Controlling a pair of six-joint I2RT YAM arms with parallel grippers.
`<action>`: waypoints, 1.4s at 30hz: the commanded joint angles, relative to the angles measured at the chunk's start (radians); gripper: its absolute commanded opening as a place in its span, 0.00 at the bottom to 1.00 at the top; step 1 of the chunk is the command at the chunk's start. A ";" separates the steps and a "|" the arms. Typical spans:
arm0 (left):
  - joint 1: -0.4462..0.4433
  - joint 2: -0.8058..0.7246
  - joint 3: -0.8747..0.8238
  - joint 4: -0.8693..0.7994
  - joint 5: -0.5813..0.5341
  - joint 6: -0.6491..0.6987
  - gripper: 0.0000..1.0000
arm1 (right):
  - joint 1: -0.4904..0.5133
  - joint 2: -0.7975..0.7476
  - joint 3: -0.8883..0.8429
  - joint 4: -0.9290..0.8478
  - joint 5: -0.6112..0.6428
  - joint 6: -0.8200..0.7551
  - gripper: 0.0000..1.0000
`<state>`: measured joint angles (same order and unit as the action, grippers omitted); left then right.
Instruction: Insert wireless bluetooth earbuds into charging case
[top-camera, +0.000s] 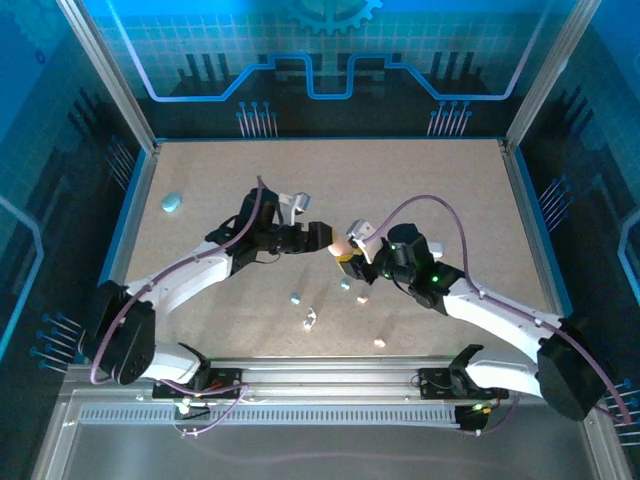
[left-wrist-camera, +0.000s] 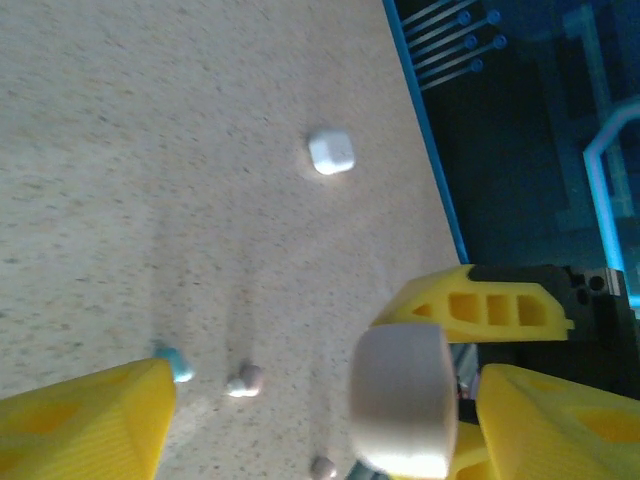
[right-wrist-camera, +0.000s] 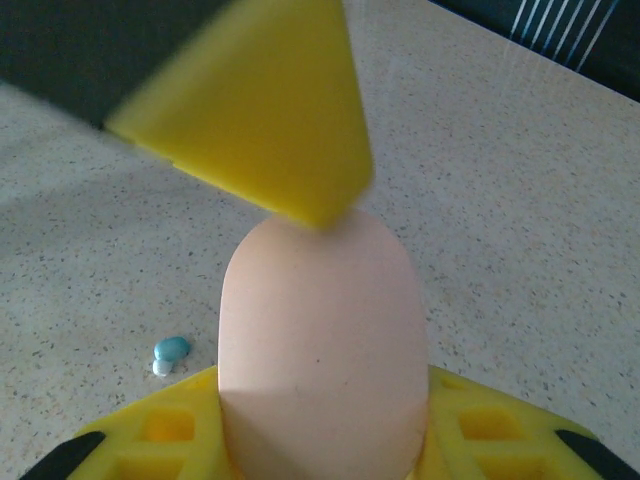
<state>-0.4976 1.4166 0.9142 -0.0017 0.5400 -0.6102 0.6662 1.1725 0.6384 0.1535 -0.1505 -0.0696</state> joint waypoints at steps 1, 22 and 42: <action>-0.027 0.034 0.049 0.039 0.082 -0.032 0.72 | -0.008 0.027 0.045 0.045 -0.044 -0.033 0.36; -0.033 0.007 0.026 0.199 0.111 -0.262 0.10 | -0.083 -0.041 0.039 0.029 -0.192 -0.268 0.56; -0.035 -0.021 0.025 0.213 0.132 -0.263 0.12 | -0.165 -0.045 0.059 0.092 -0.328 -0.189 0.52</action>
<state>-0.5278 1.4254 0.9413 0.1905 0.6521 -0.8665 0.5137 1.1511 0.6884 0.2005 -0.4576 -0.2699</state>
